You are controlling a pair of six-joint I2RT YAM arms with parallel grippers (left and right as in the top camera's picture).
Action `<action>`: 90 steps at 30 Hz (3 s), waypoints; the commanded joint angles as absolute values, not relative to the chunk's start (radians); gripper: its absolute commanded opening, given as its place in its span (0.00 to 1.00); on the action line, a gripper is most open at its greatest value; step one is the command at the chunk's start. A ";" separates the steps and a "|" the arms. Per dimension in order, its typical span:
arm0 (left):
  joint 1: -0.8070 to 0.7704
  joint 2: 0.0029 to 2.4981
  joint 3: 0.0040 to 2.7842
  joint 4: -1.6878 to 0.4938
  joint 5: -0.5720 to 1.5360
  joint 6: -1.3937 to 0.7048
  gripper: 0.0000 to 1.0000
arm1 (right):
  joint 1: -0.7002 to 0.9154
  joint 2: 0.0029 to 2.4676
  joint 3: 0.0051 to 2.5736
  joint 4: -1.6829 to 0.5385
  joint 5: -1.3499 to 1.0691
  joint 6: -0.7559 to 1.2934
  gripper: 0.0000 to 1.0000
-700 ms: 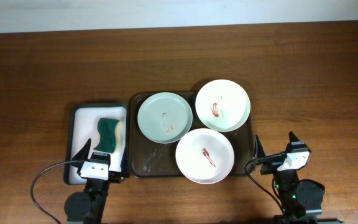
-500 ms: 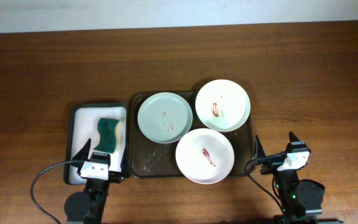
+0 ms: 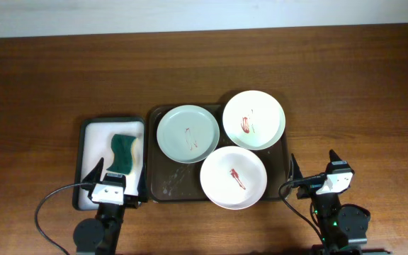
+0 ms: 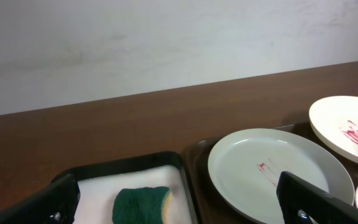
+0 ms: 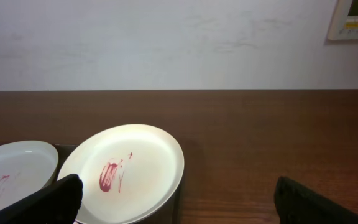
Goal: Clean dirty plates on tray and stack at the side
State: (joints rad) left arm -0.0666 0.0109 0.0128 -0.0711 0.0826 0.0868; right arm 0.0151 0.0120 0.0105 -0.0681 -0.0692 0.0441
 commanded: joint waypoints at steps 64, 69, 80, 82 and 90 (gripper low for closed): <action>0.055 1.646 0.920 -0.566 0.079 -0.101 0.57 | 0.015 1.029 0.911 -0.883 -0.348 0.139 0.99; 0.055 1.702 0.919 -0.558 0.079 -0.101 0.32 | 0.015 1.030 0.911 -0.882 -0.348 0.139 0.99; 0.056 1.625 0.981 -0.699 0.090 -0.113 0.00 | 0.079 1.267 0.908 -0.920 -0.358 0.128 0.89; 0.046 1.626 0.981 -0.736 0.090 -0.113 0.00 | 0.137 1.354 0.908 -0.908 -0.358 0.128 0.79; 0.042 1.626 0.981 -0.749 0.090 -0.120 0.00 | 0.184 1.686 0.908 -0.791 -0.368 0.132 0.34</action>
